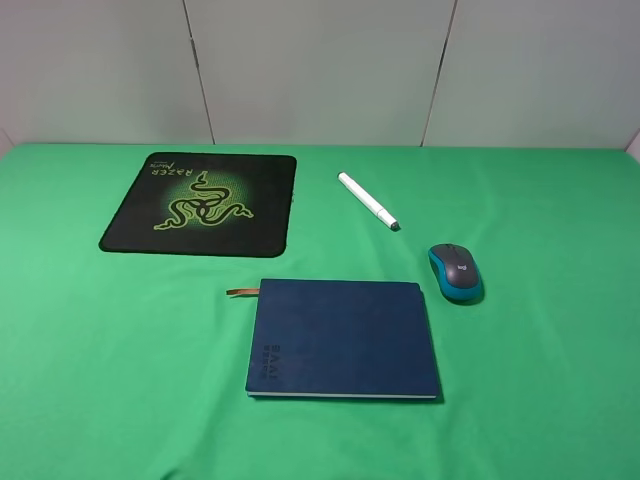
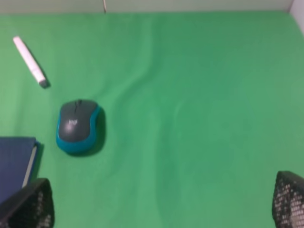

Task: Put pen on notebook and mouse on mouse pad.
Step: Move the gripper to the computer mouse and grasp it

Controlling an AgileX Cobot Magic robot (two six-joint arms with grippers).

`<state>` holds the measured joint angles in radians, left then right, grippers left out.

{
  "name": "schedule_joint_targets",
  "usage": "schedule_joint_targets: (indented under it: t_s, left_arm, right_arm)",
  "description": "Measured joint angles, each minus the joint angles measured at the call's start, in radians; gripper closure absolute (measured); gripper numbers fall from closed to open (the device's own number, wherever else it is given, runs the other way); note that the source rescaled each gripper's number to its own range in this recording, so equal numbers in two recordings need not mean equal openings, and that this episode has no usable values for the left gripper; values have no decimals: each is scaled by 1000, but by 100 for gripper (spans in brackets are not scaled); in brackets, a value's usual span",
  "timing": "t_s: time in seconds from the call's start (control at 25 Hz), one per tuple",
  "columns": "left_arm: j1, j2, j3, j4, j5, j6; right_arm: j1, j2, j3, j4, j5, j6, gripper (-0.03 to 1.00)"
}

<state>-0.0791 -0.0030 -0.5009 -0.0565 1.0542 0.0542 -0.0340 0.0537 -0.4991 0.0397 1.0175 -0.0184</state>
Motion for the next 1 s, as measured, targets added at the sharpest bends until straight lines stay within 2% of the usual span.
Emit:
schedule_joint_targets:
  t_s: [0.44,0.72,0.84,1.0]
  left_arm:
    - [0,0,0,0,0,0]
    - [0,0,0,0,0,0]
    - [0,0,0,0,0,0]
    - [0,0,0,0,0,0]
  right_arm:
    - [0,404,-185,15,-9,-20,-3]
    - [1,658,-349,16,-23,-91,-3]
    - [42,748,-396,15,-36,-99,-3]
    - [142,872,-458,-13,-37,-99,-3]
